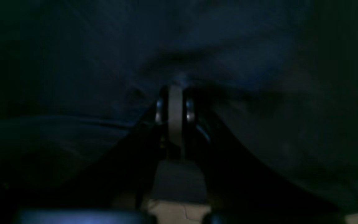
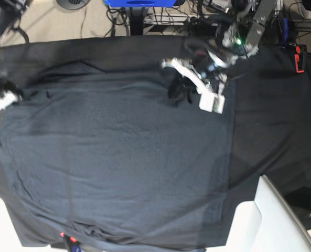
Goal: Fold the T-shirt properly
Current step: 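Drag the held collar fabric with the left gripper toward the hem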
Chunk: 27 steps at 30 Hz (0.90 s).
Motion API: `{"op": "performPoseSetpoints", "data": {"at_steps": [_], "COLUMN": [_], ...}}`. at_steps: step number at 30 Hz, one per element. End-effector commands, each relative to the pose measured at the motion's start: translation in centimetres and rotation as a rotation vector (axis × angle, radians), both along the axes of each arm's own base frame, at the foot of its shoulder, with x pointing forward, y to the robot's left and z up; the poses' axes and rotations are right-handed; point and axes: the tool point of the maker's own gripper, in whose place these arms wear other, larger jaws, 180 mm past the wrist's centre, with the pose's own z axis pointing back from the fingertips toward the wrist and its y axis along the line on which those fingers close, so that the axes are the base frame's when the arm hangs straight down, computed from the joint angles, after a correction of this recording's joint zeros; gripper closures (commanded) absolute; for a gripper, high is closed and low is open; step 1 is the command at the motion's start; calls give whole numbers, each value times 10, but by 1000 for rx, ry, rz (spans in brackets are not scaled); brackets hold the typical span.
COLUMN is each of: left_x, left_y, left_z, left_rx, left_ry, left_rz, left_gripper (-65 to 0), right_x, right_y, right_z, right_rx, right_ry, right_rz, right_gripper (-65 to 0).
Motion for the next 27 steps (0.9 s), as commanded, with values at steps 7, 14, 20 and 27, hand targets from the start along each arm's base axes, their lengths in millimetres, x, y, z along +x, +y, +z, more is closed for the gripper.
{"op": "performPoseSetpoints", "data": {"at_steps": [7, 14, 20, 27], "left_x": [34, 57, 81, 122], "left_y": [19, 26, 36, 43], "left_z": [19, 10, 6, 24], "left_rx": [24, 50, 69, 78], "left_ry": [-53, -40, -47, -108], "left_rz": [36, 41, 65, 84], "left_gripper": [0, 0, 0, 0], "right_x": [40, 60, 65, 68], "right_y": [8, 15, 6, -2], "right_z": [-6, -16, -15, -14], "right_rx": [46, 78, 68, 60], "right_ry": [-22, -26, -49, -65], "right_rz": [16, -18, -85, -148], "right_gripper": [-5, -5, -5, -3]}}
